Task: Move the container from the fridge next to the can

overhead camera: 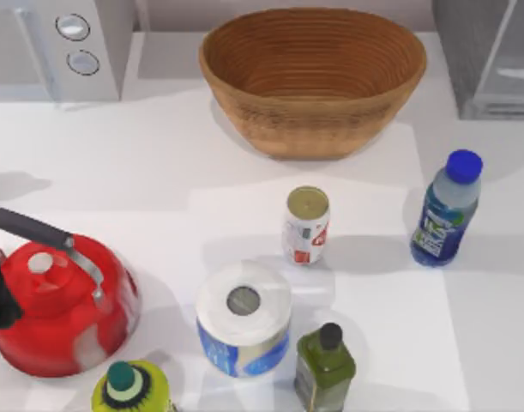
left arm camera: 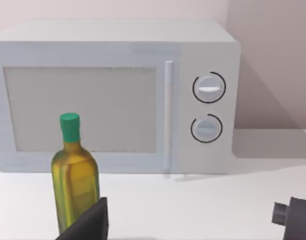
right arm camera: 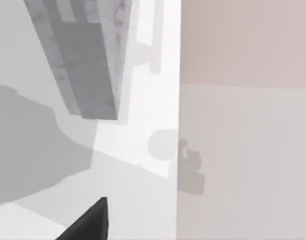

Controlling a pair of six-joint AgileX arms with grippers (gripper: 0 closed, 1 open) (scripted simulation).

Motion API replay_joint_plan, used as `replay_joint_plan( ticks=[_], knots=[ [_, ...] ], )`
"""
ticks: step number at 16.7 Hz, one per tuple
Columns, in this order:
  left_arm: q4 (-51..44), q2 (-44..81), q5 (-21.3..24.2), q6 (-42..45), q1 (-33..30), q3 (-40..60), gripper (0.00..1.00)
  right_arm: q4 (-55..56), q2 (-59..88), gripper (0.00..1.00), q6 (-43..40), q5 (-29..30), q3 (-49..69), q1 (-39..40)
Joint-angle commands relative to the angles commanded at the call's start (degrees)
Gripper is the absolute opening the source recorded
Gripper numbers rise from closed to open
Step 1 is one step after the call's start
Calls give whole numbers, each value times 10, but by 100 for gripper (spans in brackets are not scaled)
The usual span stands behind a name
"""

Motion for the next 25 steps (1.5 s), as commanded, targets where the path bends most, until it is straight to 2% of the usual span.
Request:
replay_joint_plan(
  ticks=[9,13,16,22,25],
  knots=[
    [0,0,0,0,0,0,100,360,8,100,460,64,-8,270],
    [0,0,0,0,0,0,100,496,10,100,613,87,-12,373],
    [0,0,0,0,0,0,100,547,9,100,664,96,-14,415],
    [0,0,0,0,0,0,100,553,5,100,669,97,-18,415],
    [0,0,0,0,0,0,100,569,-2,100,699,130,-30,451]
  ],
)
